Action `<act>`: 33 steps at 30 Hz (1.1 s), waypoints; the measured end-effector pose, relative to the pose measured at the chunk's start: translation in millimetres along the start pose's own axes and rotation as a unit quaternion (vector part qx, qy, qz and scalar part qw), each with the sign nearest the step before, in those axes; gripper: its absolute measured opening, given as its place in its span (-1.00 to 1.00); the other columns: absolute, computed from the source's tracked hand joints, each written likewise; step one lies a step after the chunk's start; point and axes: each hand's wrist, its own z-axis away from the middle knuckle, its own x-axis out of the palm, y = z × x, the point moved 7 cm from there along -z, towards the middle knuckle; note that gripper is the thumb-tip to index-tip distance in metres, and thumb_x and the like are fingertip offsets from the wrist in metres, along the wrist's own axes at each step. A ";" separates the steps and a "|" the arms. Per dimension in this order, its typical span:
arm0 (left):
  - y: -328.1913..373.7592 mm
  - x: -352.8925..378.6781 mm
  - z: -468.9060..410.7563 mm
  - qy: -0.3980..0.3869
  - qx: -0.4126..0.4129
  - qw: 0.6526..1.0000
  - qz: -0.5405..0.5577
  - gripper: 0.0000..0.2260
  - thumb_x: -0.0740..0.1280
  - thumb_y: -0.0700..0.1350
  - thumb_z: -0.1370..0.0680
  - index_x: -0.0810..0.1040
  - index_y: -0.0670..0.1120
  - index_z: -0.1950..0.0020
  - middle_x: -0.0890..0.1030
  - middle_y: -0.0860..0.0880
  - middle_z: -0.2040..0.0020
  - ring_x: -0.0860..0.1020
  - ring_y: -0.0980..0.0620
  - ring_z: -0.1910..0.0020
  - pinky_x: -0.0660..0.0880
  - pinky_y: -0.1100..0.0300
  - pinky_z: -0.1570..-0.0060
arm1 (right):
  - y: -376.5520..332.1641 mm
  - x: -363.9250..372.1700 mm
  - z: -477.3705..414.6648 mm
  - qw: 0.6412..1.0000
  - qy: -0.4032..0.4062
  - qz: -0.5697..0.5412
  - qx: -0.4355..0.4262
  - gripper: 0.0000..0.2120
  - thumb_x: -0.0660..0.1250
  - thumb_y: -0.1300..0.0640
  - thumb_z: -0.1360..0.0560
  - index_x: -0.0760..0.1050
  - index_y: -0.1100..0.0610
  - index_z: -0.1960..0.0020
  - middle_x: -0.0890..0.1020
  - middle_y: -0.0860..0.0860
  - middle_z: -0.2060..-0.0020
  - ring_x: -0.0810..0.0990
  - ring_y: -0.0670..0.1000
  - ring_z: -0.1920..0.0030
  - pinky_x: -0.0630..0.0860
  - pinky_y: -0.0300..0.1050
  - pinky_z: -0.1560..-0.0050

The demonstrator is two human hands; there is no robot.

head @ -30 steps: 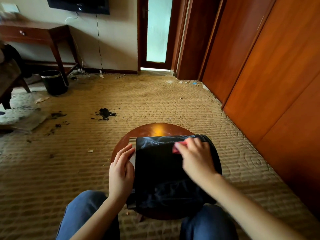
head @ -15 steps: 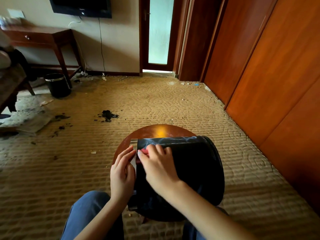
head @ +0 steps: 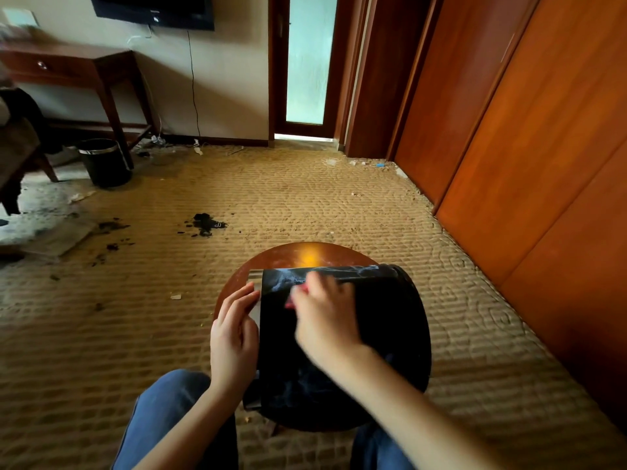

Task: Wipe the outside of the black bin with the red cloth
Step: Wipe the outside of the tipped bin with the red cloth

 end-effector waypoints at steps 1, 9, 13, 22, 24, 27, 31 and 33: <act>0.0 -0.2 -0.4 -0.003 0.004 1.000 -0.003 -0.61 0.07 -0.18 -0.48 0.57 -0.16 -0.18 0.54 0.00 -0.25 0.48 0.08 -0.28 0.45 -0.07 -0.27 | -22.0 0.1 1.6 1.000 0.007 -0.013 -0.025 -0.70 0.55 0.14 0.01 0.61 0.07 0.28 0.56 0.04 0.22 0.56 0.13 0.22 0.48 -0.04 0.22; 5.9 -5.6 -3.0 -0.042 0.020 0.997 -0.056 -0.65 0.11 -0.11 -0.50 0.57 -0.09 -0.18 0.55 0.06 -0.20 0.50 0.07 -0.22 0.46 -0.02 -0.17 | 111.4 -8.8 13.6 0.999 0.023 -0.009 0.044 -0.69 0.34 0.30 -0.34 0.65 -0.02 0.02 0.55 0.03 0.18 0.55 0.15 0.18 0.46 -0.01 0.17; -3.9 -9.3 -37.8 -0.035 -0.070 0.988 -0.136 -0.77 0.23 -0.10 -0.52 0.60 -0.11 -0.09 0.54 0.01 -0.04 0.53 -0.07 -0.03 0.49 -0.07 -0.05 | 219.5 -25.9 24.6 0.958 -0.029 -0.139 0.250 -0.68 0.22 0.27 -0.52 0.57 0.06 -0.20 0.55 -0.05 0.07 0.55 0.02 0.16 0.52 -0.06 0.15; -35.8 12.5 -60.1 -0.168 -0.396 0.903 0.007 -0.79 0.30 -0.06 -0.59 0.59 -0.20 0.06 0.45 -0.10 0.31 0.38 0.02 0.37 0.27 0.21 0.35 | 211.1 2.2 19.3 0.801 -0.110 -0.416 0.417 -0.83 0.21 0.08 -0.58 0.49 0.15 0.09 0.51 0.08 0.27 0.43 -0.01 0.33 0.31 -0.17 0.33; -37.8 12.7 -57.7 -0.153 -0.421 0.893 0.036 -0.82 0.31 -0.08 -0.58 0.57 -0.16 0.11 0.44 -0.10 0.32 0.36 0.02 0.40 0.25 0.22 0.36 | 204.3 10.1 17.0 0.796 -0.139 -0.420 0.412 -0.81 0.28 0.01 -0.56 0.50 0.14 0.03 0.50 0.04 0.29 0.46 -0.03 0.31 0.34 -0.17 0.35; -40.0 18.1 -56.6 -0.124 -0.419 0.898 0.041 -0.75 0.26 -0.11 -0.59 0.43 -0.13 0.28 0.34 -0.06 0.46 0.29 0.06 0.55 0.21 0.28 0.52 | 204.7 20.3 15.7 0.770 -0.148 -0.450 0.428 -0.76 0.34 0.06 -0.53 0.49 0.17 -0.12 0.52 0.04 0.24 0.49 -0.01 0.27 0.34 -0.17 0.35; -35.8 22.6 -51.7 -0.084 -0.377 0.922 0.016 -0.71 0.17 -0.07 -0.63 0.35 -0.14 0.26 0.26 -0.02 0.52 0.23 0.05 0.61 0.16 0.28 0.58 | 208.0 26.7 12.4 0.750 -0.129 -0.462 0.456 -0.82 0.37 0.13 -0.51 0.50 0.22 -0.04 0.37 0.03 0.40 0.34 -0.03 0.42 0.27 -0.21 0.47; -34.8 15.9 -49.3 -0.056 -0.342 0.938 0.002 -0.73 0.18 -0.06 -0.63 0.36 -0.14 0.23 0.26 -0.05 0.47 0.23 0.03 0.53 0.16 0.20 0.49 | 206.2 30.2 6.9 0.745 -0.118 -0.475 0.453 -0.85 0.37 0.16 -0.50 0.49 0.21 -0.02 0.37 0.03 0.41 0.32 -0.04 0.44 0.25 -0.23 0.49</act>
